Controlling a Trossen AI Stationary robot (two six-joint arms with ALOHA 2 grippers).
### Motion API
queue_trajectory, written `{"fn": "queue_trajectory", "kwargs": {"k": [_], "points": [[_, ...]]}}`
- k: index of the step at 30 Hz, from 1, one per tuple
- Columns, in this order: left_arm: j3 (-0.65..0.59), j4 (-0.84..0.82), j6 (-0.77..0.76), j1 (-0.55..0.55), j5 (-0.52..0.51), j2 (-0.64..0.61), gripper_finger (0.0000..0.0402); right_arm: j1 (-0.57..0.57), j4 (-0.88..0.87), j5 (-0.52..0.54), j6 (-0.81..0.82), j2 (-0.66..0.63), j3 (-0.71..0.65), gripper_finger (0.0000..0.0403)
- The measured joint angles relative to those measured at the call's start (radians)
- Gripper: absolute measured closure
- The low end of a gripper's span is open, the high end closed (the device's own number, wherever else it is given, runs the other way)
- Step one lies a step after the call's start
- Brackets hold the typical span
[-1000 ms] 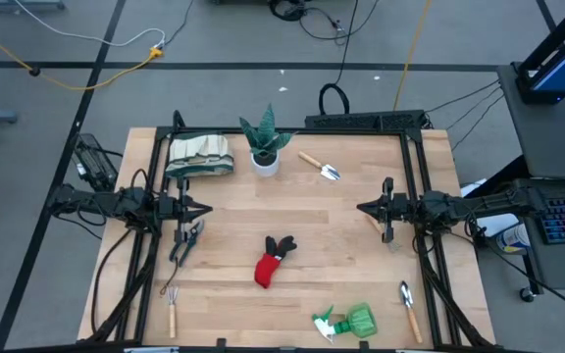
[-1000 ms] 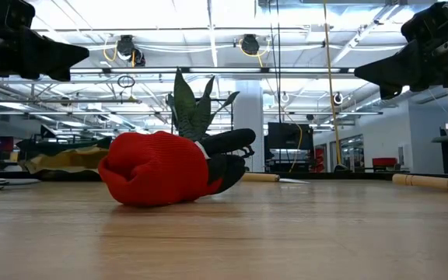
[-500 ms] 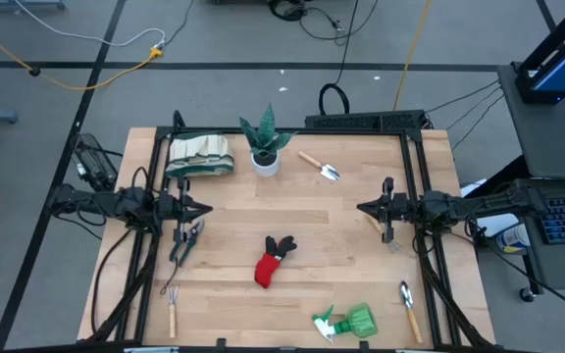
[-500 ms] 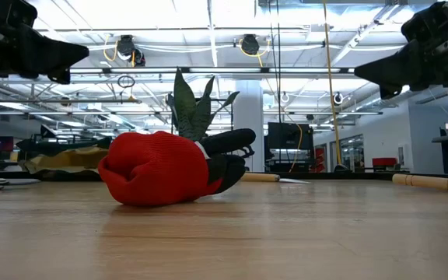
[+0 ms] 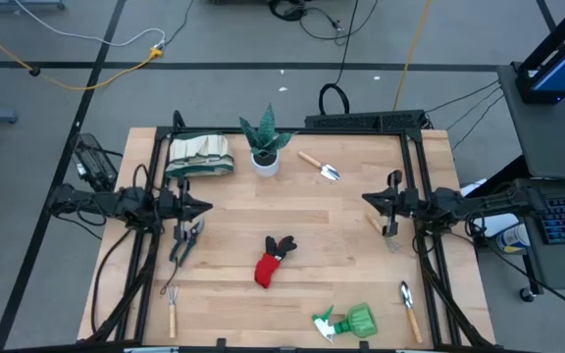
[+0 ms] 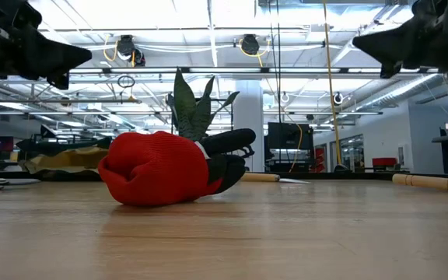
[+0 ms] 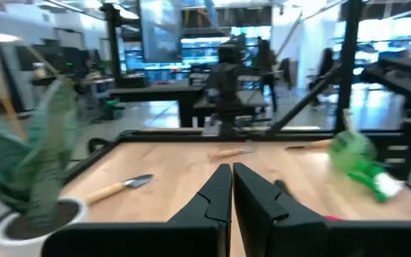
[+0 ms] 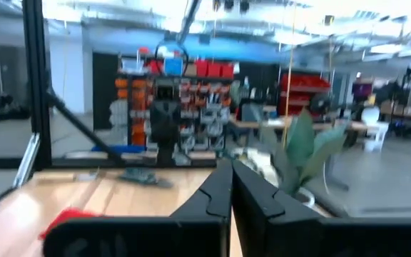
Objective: Pick & Place Garden tools in Gardening bag
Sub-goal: Prepare the gardening bag
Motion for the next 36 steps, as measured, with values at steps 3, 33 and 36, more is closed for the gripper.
{"fn": "queue_trajectory", "kwargs": {"k": [3, 33, 36], "points": [[0.0, -0.021, -0.003, 0.0, -0.127, 0.0, 0.038, 0.0, 0.037, -0.003, -0.023, 0.005, 0.0, 0.0403], [0.049, 0.204, 0.087, 0.001, -0.206, 0.314, 0.0253, 0.0, 0.36, 0.002, -0.074, 0.255, 0.0, 0.0269], [0.107, 0.166, 0.073, 0.001, -0.236, 0.391, 0.0237, 0.0, 0.375, 0.002, -0.081, 0.273, 0.0, 0.0275]]}}
